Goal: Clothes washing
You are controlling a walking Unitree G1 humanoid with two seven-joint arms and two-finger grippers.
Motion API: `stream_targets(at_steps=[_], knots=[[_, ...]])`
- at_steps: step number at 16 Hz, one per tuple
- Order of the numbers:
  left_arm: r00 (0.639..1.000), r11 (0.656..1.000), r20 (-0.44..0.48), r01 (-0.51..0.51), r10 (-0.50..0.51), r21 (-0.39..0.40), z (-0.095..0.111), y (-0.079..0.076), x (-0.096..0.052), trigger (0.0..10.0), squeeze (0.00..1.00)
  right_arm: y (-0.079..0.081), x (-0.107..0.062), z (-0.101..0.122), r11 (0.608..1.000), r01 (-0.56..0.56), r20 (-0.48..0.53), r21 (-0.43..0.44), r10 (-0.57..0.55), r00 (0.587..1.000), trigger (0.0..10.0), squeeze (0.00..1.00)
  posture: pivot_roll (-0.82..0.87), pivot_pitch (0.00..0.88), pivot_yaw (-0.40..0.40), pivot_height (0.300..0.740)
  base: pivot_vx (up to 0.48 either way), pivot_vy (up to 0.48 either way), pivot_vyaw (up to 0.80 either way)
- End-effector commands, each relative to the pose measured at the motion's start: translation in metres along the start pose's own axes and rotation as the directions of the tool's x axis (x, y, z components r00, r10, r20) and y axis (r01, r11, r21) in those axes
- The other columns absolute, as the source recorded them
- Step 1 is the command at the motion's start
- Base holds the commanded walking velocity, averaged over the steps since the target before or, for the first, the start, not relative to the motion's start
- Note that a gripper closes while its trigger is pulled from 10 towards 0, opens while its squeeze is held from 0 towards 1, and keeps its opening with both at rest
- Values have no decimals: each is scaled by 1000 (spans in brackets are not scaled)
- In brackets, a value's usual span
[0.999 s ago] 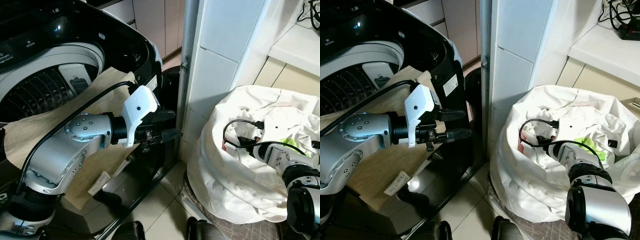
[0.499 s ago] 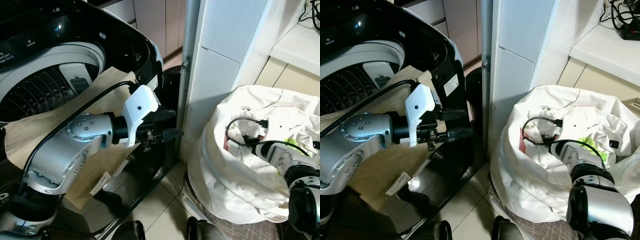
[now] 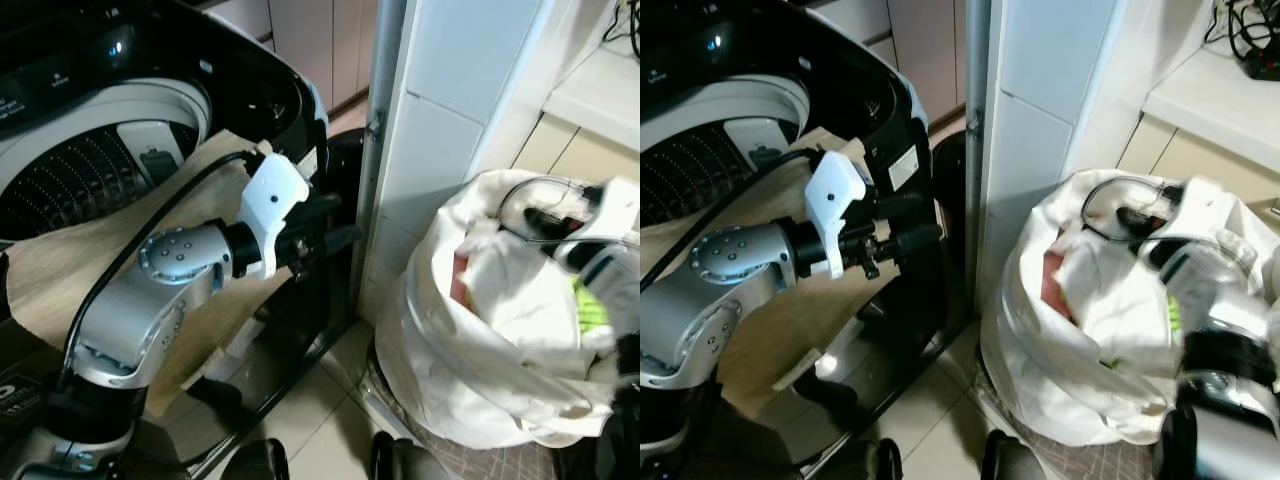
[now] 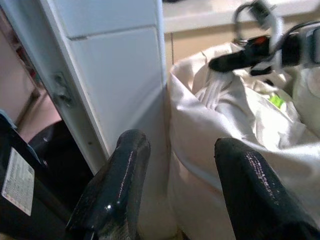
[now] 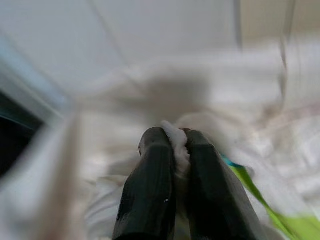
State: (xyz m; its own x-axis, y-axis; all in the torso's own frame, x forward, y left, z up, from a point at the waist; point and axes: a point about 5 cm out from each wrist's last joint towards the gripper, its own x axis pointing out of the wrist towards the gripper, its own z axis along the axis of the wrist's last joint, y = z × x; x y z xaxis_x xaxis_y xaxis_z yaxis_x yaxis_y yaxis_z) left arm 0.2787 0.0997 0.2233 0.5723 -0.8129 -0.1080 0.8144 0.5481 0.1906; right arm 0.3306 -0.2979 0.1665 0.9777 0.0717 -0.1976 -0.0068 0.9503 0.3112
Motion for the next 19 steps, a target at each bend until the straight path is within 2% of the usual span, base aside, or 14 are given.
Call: stream_targets(at_steps=[1, 3, 4, 5, 6, 7, 8, 9, 10, 11, 13, 17, 18, 19], knots=[[999, 999, 20, -44, 44, 4, 3, 6, 1, 10000, 0, 14, -12, 31, 995, -97, 78, -24, 99, 992, 0, 0, -54, 91, 22, 740, 0, 0, 0], [997, 998, 45, -69, 69, 0, 7, 9, 4, 10000, 0, 35, -25, 60, 974, -225, 152, -21, 225, 962, 0, 0, -60, 85, 17, 740, 0, 0, 0], [995, 997, 66, -78, 79, -9, 11, 10, 6, 10000, 0, 56, -36, 88, 945, -327, 245, -2, 318, 916, 0, 0, -62, 84, 15, 740, 0, 0, 0], [993, 996, 78, -85, 86, -11, 13, 11, 7, 10000, 0, 67, -42, 102, 925, -379, 291, 6, 361, 886, 0, 0, -64, 82, 14, 740, 0, 0, 0], [988, 994, 110, -104, 105, -13, 19, 12, 9, 10000, 0, 88, -52, 126, 873, -487, 370, 20, 446, 815, 0, 0, -67, 80, 12, 740, 0, 0, 0], [982, 992, 139, -124, 124, -8, 24, 14, 11, 10000, 0, 99, -57, 136, 834, -551, 407, 28, 494, 768, 0, 0, -67, 80, 10, 740, 0, 0, 0], [965, 987, 209, -157, 158, -22, 36, 19, 14, 10000, 0, 115, -66, 147, 763, -646, 451, 27, 567, 689, 0, 0, -70, 77, 8, 740, 0, 0, 0], [937, 984, 302, -160, 175, -77, 53, 24, 15, 10000, 1000, 123, -67, 149, 705, -707, 464, 55, 609, 644, 0, 0, -70, 76, 2, 740, 0, 0, 0], [928, 985, 330, -153, 173, -85, 59, 25, 16, 10000, 1000, 125, -67, 148, 686, -724, 467, 70, 619, 631, 0, 0, -69, 76, 0, 740, 0, 0, 0], [904, 988, 397, -132, 155, -83, 71, 25, 17, 10000, 1000, 131, -66, 147, 647, -756, 468, 95, 641, 608, 0, 0, -67, 73, -8, 740, 0, 0, 0], [868, 993, 485, -71, 109, -96, 90, 20, 27, 10000, 1000, 156, -64, 135, 575, -806, 418, 138, 704, 574, 0, 0, -69, 68, -13, 740, 0, 0, 0], [863, 994, 502, -6, 60, -110, 92, 8, 41, 10000, 1000, 186, -68, 119, 499, -849, 358, 173, 772, 526, 0, 0, -80, 69, -12, 740, 0, 0, 0], [862, 994, 506, 20, 39, -110, 91, 4, 42, 10000, 941, 188, -68, 119, 495, -851, 357, 177, 773, 524, 0, 0, -79, 69, -12, 740, 0, 0, 0], [866, 994, 499, 38, 19, -104, 90, -1, 45, 10000, 0, 189, -68, 118, 490, -851, 359, 189, 772, 524, 0, 0, -78, 69, -12, 740, 0, 0, 0]])
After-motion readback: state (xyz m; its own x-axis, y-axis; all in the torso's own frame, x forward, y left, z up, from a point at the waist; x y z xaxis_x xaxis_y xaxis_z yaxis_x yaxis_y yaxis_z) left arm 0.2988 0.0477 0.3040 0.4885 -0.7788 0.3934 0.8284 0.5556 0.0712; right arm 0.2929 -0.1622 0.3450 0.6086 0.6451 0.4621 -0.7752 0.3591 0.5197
